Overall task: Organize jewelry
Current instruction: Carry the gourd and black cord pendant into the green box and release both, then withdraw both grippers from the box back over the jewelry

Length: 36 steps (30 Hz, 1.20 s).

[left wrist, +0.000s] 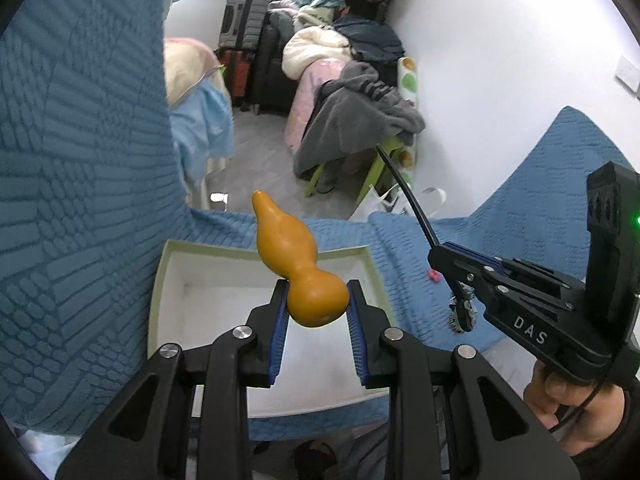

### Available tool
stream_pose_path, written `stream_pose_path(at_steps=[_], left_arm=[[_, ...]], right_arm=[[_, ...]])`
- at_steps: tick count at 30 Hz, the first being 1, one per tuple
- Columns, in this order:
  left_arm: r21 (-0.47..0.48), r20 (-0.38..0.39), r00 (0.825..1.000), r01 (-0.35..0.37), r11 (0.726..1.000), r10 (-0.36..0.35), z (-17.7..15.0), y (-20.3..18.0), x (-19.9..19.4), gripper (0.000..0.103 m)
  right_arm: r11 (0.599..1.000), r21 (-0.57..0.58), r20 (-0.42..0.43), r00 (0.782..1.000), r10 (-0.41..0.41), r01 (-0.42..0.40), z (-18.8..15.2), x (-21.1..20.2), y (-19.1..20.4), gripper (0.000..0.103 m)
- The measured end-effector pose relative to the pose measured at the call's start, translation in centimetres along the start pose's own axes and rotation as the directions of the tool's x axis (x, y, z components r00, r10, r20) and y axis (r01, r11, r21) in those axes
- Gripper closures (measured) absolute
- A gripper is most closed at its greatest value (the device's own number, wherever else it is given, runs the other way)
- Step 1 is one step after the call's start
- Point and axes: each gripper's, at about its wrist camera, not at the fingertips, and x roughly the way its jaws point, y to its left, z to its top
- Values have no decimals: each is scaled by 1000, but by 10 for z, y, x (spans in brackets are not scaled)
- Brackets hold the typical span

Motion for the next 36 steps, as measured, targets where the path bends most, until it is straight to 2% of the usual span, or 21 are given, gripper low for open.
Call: stream_pose_path(at_steps=[14,22,24,25,26,29,36], left_arm=[[-29,-82,992,-97,995,94,-22,43,32,74],[-33,-113,986,-124,992,119,-29,49,38,73],[-31,-115,986,-125,992,121,-26,48,39,51],[-33,-108,985,-137,990,132,-23,47,39,30],[-33,-94,986,-145,989,141,-23,45,37,23],[-30,-70,989,-136,990,134,-20,41,28,23],[-48,-24,988,-154,987,153,-11,28,2,23]], right_arm=[[998,-28,-110,992,-58,56,-41,55,14,97],[1000,-16,-147,989,-27,25,-52,66,13,95],[1000,-13,-143,990,-8,6,-51,65,12,95],[1000,-15,-138,990,-8,6,-50,63,12,94],[1000,-17,-134,991,-12,10,-49,61,12,92],[1000,-13,-110,994,4,-6,-44,53,11,80],[1000,-29,-17,1000,12,-13,-23,17,12,80]])
